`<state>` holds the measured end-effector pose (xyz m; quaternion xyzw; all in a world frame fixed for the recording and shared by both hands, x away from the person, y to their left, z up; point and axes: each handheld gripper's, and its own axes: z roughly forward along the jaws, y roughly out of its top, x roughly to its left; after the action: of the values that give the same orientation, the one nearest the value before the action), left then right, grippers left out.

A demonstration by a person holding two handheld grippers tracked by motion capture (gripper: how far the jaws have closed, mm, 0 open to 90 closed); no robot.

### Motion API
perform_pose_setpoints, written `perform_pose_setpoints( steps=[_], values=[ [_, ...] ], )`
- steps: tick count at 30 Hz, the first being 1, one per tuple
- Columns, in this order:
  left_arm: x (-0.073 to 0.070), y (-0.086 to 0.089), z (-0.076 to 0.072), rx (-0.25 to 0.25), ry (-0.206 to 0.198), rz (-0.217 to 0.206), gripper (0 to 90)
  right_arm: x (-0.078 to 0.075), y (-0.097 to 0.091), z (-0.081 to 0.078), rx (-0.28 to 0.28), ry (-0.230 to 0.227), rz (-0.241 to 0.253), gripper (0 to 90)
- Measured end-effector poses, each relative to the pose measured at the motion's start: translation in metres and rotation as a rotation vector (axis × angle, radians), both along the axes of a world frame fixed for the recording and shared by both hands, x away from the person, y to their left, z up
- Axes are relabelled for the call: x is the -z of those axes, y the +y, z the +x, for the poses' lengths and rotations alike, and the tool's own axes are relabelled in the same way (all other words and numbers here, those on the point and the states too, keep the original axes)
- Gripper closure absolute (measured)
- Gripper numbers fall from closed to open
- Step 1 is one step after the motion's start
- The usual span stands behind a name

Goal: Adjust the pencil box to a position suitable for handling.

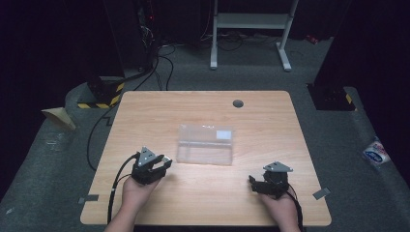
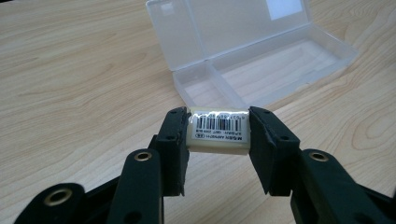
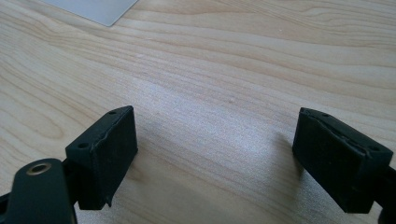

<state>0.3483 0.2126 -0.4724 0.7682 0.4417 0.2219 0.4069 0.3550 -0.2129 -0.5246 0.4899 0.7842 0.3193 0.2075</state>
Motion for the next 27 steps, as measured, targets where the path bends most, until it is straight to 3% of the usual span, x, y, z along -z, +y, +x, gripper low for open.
perform_pose_setpoints(
  steps=[27],
  values=[
    [-0.013,-0.027,0.037,0.017,0.017,-0.004,58.4,0.0,0.0,0.0,-0.004,-0.002,-0.004,13.7]
  ],
)
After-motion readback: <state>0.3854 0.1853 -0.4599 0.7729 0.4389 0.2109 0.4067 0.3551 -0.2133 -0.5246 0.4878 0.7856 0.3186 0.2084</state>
